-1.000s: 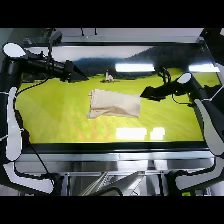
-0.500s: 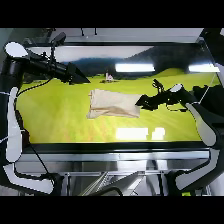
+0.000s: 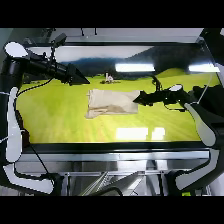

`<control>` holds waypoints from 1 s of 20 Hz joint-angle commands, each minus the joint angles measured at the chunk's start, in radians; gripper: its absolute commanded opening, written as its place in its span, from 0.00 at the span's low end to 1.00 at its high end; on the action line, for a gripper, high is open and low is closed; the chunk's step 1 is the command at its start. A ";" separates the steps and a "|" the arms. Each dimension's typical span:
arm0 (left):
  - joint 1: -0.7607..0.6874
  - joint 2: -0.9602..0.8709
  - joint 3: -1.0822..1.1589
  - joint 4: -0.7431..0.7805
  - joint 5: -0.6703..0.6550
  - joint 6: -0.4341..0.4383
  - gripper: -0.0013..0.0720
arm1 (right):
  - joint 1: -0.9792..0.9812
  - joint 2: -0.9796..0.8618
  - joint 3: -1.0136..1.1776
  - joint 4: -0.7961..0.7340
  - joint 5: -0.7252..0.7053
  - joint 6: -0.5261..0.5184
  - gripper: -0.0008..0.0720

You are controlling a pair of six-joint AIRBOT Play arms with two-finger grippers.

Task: Fold the shirts.

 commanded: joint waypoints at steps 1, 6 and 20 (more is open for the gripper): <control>0.000 0.000 0.000 0.000 -0.003 0.000 0.03 | -0.062 0.135 0.016 0.047 0.008 -0.045 0.03; 0.000 0.000 0.000 0.000 -0.006 0.000 0.03 | -0.315 0.302 0.137 0.043 -0.006 -0.048 0.03; 0.000 -0.001 0.000 0.001 0.002 0.011 0.03 | -0.965 0.112 0.669 -0.156 0.212 0.370 0.03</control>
